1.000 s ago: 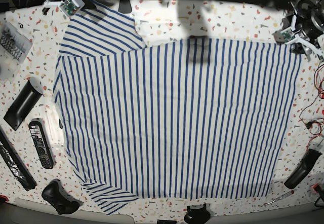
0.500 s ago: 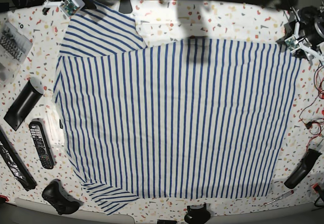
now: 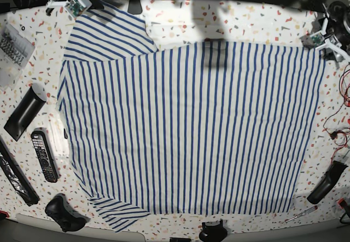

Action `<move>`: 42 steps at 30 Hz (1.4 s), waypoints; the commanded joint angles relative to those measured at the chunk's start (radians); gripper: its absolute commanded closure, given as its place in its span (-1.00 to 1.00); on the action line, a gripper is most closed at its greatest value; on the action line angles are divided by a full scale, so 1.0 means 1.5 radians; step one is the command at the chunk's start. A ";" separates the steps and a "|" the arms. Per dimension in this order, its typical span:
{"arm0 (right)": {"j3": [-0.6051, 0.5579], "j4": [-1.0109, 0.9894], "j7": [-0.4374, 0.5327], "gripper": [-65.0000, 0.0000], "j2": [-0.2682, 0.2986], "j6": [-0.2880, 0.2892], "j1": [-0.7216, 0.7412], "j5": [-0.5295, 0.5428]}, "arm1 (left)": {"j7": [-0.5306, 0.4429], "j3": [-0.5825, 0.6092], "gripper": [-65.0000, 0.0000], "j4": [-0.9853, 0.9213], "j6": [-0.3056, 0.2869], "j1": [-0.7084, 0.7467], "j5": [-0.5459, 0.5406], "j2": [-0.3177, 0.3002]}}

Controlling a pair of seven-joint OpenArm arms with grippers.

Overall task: Layout the t-shirt on the table in an organized manner, then fold the t-shirt properly
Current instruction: 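Grasp the shirt's collar-side edge with both grippers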

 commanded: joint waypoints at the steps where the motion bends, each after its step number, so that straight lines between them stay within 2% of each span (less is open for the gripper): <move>1: 0.003 0.011 0.012 0.42 0.005 0.005 -0.008 0.005 | -0.004 -0.007 0.23 0.013 0.016 -0.003 -0.002 -0.014; 9: 0.003 0.011 0.011 0.42 0.005 0.004 -0.008 0.005 | -0.032 -0.007 0.23 0.013 0.048 -0.004 -0.001 -0.012; 15: 0.003 0.011 0.007 0.42 0.005 0.005 -0.008 0.005 | -0.056 -0.007 0.23 -0.003 0.048 -0.008 0.012 0.006; 24: 0.003 0.011 0.006 0.42 0.005 0.005 -0.008 0.005 | -0.091 -0.007 0.23 -0.081 0.048 -0.067 0.027 0.073; 32: 0.003 0.011 0.006 0.42 0.005 0.005 -0.008 0.005 | -0.095 -0.007 0.23 -0.108 0.041 -0.098 0.026 0.075; 33: 0.003 0.011 0.006 0.42 0.005 0.005 -0.008 0.005 | -0.099 -0.007 0.26 -0.110 0.023 -0.099 0.026 0.075; 35: 0.003 0.011 0.006 0.42 0.005 0.005 -0.008 0.005 | -0.114 -0.007 0.45 -0.113 -0.012 -0.098 0.027 0.075; 37: 0.003 0.011 0.006 0.42 0.005 0.005 -0.008 0.005 | -0.129 -0.007 0.74 -0.117 -0.041 -0.098 0.026 0.075; 39: 0.003 0.011 0.006 0.42 0.005 0.005 -0.008 0.005 | -0.146 -0.007 1.00 -0.118 -0.053 -0.098 0.026 0.076; 42: 0.003 0.011 0.006 0.42 0.006 0.005 -0.008 0.005 | -0.160 -0.007 1.00 -0.118 -0.053 -0.098 0.026 0.083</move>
